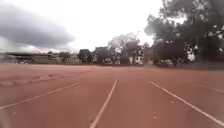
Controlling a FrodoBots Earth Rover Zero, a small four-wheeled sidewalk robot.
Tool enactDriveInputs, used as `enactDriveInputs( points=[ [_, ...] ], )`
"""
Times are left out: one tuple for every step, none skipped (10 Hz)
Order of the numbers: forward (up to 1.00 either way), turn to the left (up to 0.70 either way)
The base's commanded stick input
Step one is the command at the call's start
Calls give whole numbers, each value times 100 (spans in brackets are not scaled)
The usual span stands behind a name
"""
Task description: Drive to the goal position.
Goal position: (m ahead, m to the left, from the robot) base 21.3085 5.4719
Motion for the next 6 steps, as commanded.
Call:
enactDriveInputs(
  points=[
    [45,0],
    [45,0],
    [45,0],
    [45,0],
    [45,0],
    [45,0]
  ],
)
